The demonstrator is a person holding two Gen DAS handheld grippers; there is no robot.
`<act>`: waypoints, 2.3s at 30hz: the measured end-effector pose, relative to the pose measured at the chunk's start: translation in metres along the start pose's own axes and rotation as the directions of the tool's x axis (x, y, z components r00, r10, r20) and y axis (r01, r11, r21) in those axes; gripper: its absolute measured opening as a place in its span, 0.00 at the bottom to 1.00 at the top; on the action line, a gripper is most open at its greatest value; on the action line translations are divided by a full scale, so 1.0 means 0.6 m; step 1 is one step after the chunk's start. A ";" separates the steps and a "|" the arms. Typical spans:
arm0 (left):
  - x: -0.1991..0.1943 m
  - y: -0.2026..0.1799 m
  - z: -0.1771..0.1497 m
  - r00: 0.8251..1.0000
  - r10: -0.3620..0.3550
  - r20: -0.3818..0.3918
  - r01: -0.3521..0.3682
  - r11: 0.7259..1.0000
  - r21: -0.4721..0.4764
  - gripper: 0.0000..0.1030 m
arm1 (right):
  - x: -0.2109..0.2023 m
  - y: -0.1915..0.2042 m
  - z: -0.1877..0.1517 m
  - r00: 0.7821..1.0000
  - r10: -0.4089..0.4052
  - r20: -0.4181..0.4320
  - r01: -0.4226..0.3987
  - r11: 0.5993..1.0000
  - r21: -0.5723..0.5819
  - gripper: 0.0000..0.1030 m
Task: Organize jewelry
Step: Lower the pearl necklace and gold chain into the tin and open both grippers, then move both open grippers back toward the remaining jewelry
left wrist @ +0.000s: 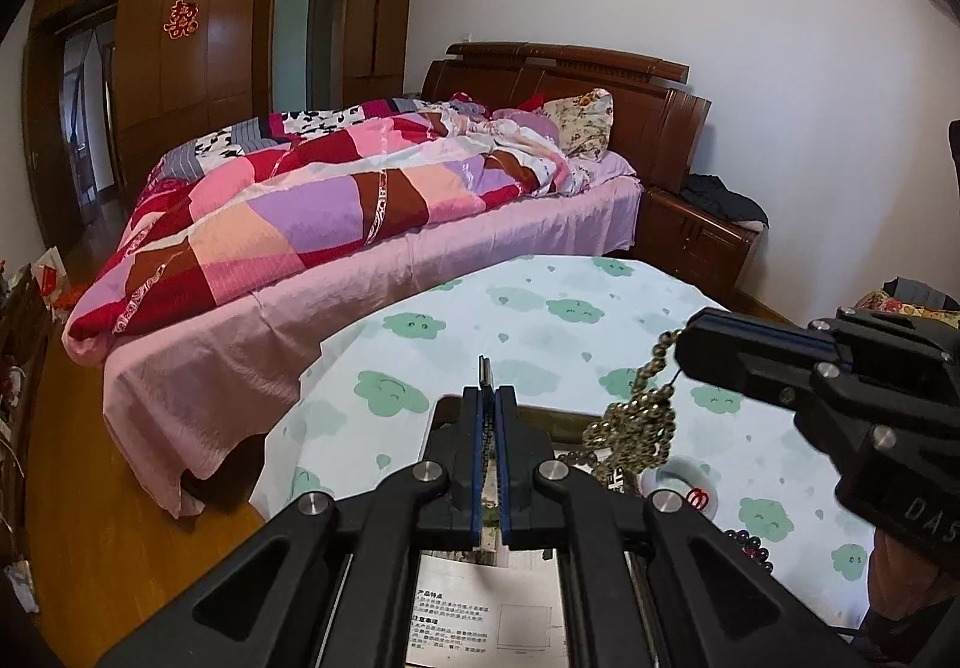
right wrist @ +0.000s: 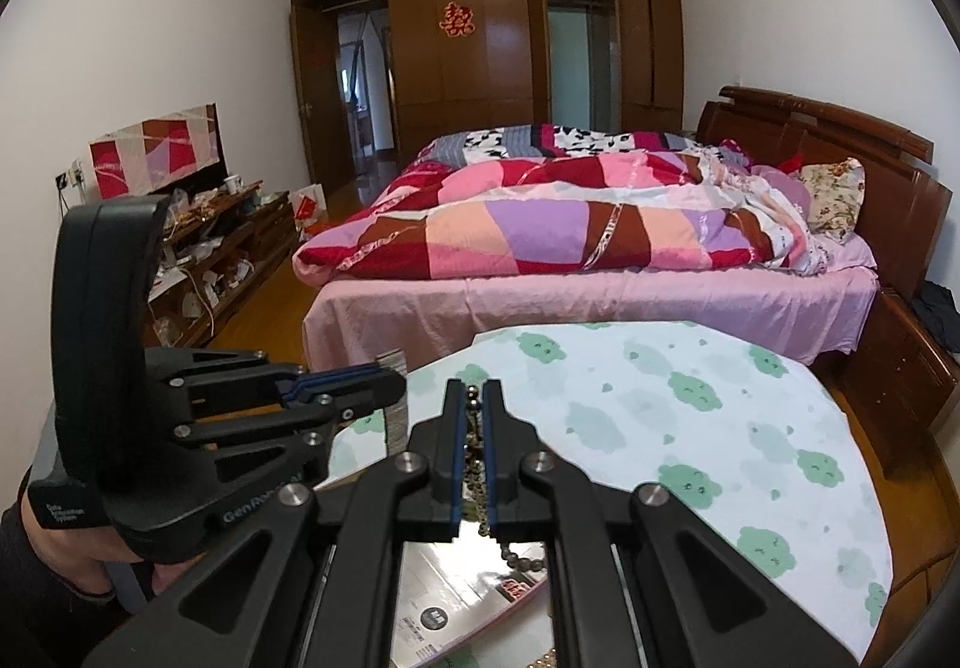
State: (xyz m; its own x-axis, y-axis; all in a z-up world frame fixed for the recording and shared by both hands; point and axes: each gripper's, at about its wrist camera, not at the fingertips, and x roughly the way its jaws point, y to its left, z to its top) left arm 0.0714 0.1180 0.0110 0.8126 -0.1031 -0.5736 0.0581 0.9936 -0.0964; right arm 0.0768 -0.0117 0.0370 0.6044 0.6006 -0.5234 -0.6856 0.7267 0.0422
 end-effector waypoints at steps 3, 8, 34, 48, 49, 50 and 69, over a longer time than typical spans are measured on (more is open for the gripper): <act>0.010 0.003 -0.005 1.000 0.001 -0.012 -0.001 1.000 -0.003 0.02 | 0.011 0.002 -0.003 1.000 0.009 -0.016 -0.009 1.000 0.001 0.07; 0.034 0.011 -0.015 0.999 0.002 -0.038 -0.002 1.000 -0.012 0.02 | 0.035 0.003 -0.011 0.999 0.019 -0.047 -0.019 1.000 0.008 0.07; 0.090 0.005 -0.069 0.993 0.014 -0.120 -0.012 1.000 0.011 0.03 | 0.128 -0.020 -0.096 0.971 -0.018 -0.240 0.030 0.998 0.047 0.07; 0.095 -0.002 -0.075 0.984 0.122 -0.128 -0.118 0.992 0.040 0.54 | 0.129 -0.031 -0.112 0.969 -0.007 -0.247 0.030 0.996 0.089 0.32; 0.091 0.002 -0.073 0.986 0.108 -0.124 -0.105 0.994 0.025 0.58 | 0.126 -0.035 -0.114 0.970 -0.004 -0.243 0.029 0.995 0.099 0.37; 0.087 0.005 -0.072 0.989 0.094 -0.118 -0.094 0.996 0.013 0.60 | 0.121 -0.040 -0.115 0.971 0.000 -0.241 0.027 0.994 0.109 0.41; 0.069 -0.051 -0.098 0.979 0.169 -0.115 -0.171 0.985 -0.004 0.74 | 0.014 -0.199 -0.189 0.964 -0.104 -0.245 0.182 0.929 0.323 0.54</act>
State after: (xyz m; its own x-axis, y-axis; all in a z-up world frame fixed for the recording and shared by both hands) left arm 0.0688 0.0808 -0.0577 0.7384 0.0620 -0.6716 -0.0837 0.9965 -0.0001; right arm 0.1178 -0.1311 -0.0687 0.5548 0.4218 -0.7171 -0.3952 0.8921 0.2190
